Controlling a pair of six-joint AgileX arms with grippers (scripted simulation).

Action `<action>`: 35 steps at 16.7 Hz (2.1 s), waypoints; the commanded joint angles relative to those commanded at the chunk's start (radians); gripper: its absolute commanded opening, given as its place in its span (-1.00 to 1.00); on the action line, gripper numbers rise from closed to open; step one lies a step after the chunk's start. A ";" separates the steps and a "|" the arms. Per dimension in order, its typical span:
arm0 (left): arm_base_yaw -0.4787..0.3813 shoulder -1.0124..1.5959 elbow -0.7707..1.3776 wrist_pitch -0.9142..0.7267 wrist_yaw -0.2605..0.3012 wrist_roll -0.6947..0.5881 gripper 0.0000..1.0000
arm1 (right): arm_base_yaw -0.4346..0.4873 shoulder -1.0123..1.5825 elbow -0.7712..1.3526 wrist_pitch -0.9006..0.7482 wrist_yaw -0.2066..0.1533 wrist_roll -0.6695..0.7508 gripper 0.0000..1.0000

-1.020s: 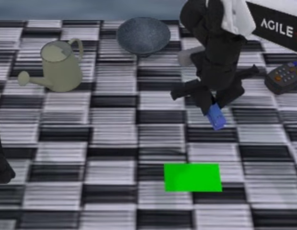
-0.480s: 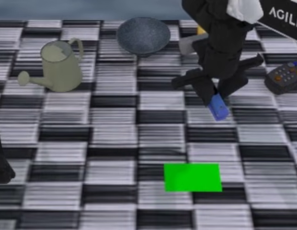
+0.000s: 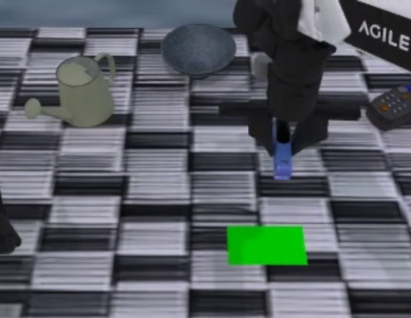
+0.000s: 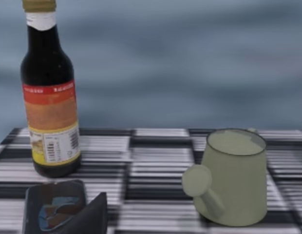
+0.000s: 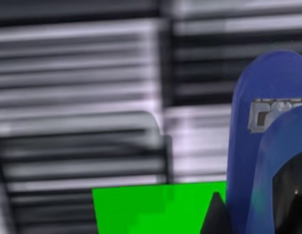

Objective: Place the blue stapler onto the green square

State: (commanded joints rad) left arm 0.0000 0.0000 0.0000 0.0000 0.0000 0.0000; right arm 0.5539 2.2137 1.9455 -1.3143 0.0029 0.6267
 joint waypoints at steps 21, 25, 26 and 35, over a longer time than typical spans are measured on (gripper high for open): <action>0.000 0.000 0.000 0.000 0.000 0.000 1.00 | 0.177 -0.264 -0.361 0.110 0.002 1.686 -1.00; 0.000 0.000 0.000 0.000 0.000 0.000 1.00 | 0.172 -0.259 -0.361 0.112 0.002 1.686 -1.00; 0.000 0.000 0.000 0.000 0.000 0.000 1.00 | 0.172 -0.256 -0.371 0.125 0.003 1.685 -1.00; 0.000 0.000 0.000 0.000 0.000 0.000 1.00 | 0.177 -0.151 -0.599 0.463 0.003 1.688 -1.00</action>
State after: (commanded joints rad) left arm 0.0000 0.0000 0.0000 0.0000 0.0000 0.0000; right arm 0.7310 2.0625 1.3460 -0.8511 0.0056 2.3146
